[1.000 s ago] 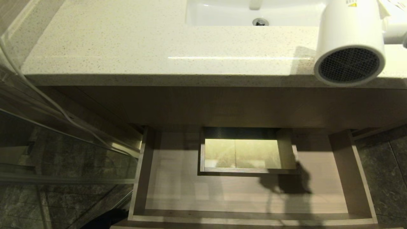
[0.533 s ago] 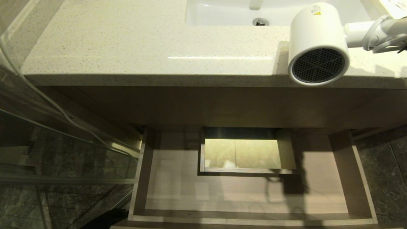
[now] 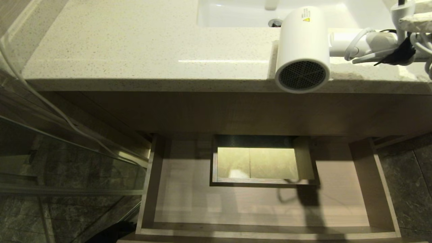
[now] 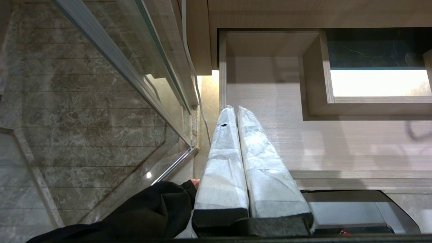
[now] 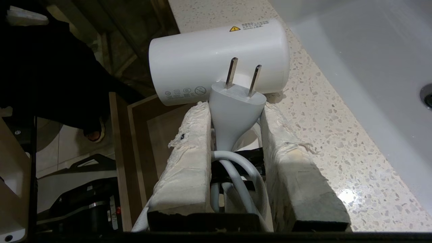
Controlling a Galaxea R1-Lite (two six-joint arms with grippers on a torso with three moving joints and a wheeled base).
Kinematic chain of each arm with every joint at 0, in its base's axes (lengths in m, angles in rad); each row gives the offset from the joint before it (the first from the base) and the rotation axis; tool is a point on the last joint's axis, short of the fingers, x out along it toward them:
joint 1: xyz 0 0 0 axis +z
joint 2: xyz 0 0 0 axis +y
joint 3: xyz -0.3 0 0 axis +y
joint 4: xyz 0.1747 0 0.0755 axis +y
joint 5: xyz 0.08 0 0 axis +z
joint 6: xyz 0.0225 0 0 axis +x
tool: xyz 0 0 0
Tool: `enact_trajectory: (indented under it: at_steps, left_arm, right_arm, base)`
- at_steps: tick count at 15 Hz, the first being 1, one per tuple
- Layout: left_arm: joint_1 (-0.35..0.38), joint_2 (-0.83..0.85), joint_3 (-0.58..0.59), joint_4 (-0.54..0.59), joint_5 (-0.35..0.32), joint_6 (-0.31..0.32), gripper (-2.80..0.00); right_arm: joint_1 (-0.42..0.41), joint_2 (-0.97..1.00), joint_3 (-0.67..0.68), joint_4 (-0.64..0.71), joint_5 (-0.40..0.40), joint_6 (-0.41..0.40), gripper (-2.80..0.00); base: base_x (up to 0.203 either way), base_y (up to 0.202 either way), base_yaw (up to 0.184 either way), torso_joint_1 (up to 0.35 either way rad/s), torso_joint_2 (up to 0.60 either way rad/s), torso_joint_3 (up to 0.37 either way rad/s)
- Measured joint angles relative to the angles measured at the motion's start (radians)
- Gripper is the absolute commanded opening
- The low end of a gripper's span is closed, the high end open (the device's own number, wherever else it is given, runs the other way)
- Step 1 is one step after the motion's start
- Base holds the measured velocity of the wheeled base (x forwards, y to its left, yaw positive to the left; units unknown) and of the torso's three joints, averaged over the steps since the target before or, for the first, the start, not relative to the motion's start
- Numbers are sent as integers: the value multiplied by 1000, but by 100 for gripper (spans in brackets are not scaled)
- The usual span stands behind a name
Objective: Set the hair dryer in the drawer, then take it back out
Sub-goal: Place it on the countertop
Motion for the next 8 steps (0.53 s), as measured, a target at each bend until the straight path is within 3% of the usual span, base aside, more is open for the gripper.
enact_trajectory:
  at_steps: [8]
  left_arm:
    - [0, 0, 0, 0, 0, 0, -280]
  right_arm:
    - [5, 108, -1, -12, 7, -125, -280]
  base:
    - [0, 0, 0, 0, 0, 0]
